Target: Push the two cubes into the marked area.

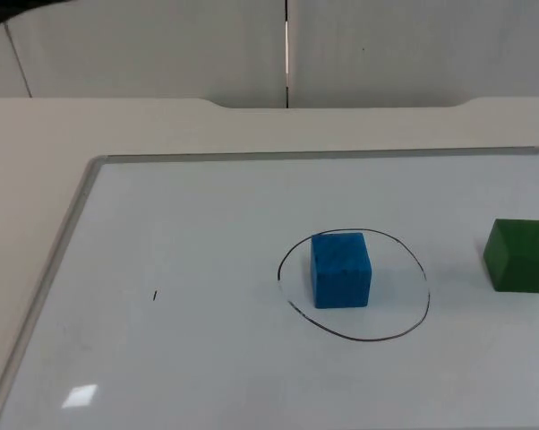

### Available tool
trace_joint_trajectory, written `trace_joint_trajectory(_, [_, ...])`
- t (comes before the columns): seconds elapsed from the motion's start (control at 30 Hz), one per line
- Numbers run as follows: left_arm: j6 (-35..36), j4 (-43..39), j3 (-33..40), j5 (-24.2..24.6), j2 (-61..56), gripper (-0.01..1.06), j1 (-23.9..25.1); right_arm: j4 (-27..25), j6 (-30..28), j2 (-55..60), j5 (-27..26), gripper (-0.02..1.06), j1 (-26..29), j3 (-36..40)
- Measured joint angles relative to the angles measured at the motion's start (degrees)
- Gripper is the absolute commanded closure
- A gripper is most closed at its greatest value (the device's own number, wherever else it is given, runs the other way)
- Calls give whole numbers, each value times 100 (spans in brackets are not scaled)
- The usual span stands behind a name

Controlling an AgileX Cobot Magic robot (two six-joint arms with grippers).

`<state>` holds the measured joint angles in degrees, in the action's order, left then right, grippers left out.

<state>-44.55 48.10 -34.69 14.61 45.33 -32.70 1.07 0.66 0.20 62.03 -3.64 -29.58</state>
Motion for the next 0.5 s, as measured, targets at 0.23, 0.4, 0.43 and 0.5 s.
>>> trace_joint_trajectory(0.23, [1653, -1697, 40, 453, -835, 105, 0, 0, 0, 0, 0, -1, 0, 0])
trace_joint_trajectory(0.4, [3119, -3277, 40, 1079, -1237, 105, 0, 0, 0, 0, 0, -1, 0, 0])
trace_joint_trajectory(0.43, [3420, -3663, 40, 1264, -1342, 105, 0, 0, 0, 0, 0, -1, 0, 0])
trace_joint_trajectory(0.5, [4008, -4282, 40, 1606, -1557, 105, 0, 0, 0, 0, 0, -1, 0, 0])
